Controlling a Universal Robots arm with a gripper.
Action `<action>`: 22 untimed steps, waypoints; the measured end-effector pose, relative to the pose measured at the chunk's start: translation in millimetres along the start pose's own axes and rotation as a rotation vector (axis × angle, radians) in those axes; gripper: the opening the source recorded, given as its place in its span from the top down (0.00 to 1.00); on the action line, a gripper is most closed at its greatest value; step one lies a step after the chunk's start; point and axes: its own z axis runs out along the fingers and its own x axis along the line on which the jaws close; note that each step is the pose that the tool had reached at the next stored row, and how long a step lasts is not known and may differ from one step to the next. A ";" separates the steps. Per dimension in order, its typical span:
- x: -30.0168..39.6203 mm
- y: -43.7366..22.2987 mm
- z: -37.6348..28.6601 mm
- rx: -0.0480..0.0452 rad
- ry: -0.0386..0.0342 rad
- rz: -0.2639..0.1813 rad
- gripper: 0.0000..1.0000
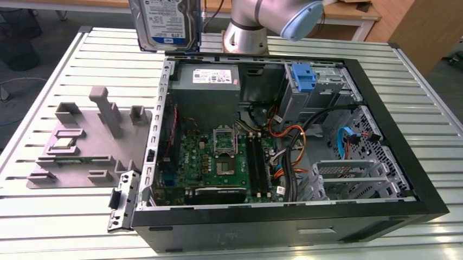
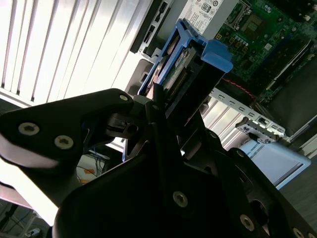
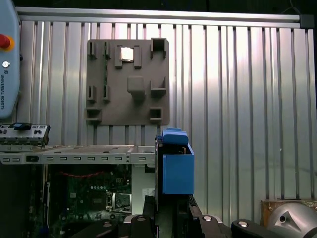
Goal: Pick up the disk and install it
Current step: 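Pick up the disk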
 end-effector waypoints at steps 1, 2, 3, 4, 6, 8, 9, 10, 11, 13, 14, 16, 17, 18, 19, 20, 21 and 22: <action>0.0 -2.5 -0.1 0.0000 0.0000 0.000 0.65; 0.0 -5.0 -0.1 0.0000 -0.0001 0.000 0.65; -0.1 -7.8 -0.2 -0.0001 0.0000 0.000 0.65; -0.1 -10.6 -0.3 -0.0001 0.0000 0.000 0.65; -0.1 -16.6 -0.5 -0.0002 0.0000 0.000 0.65; -0.2 -23.3 -0.6 -0.0002 -0.0001 0.000 0.65; -0.2 -26.5 -0.8 -0.0003 -0.0001 0.000 0.65; -0.3 -29.8 -0.9 -0.0004 0.0000 0.000 0.65; -0.3 -32.8 -1.0 -0.0003 -0.0001 0.000 0.65; -0.3 -38.5 -1.1 -0.0004 -0.0001 0.000 0.65; -0.4 -41.1 -1.2 -0.0004 -0.0001 0.000 0.65; -0.4 -46.3 -1.4 -0.0004 -0.0001 0.000 0.65; -0.4 -48.8 -1.4 -0.0005 0.0000 0.000 0.65; -0.4 -50.8 -1.4 -0.0005 -0.0001 0.000 0.65; -0.4 -52.6 -1.3 -0.0004 -0.0001 0.000 0.65; -0.4 -54.7 -1.3 -0.0004 -0.0002 0.000 0.65; -0.5 -57.1 -1.3 -0.0004 -0.0002 0.000 0.65; -0.5 -59.6 -1.3 -0.0005 -0.0001 0.000 0.65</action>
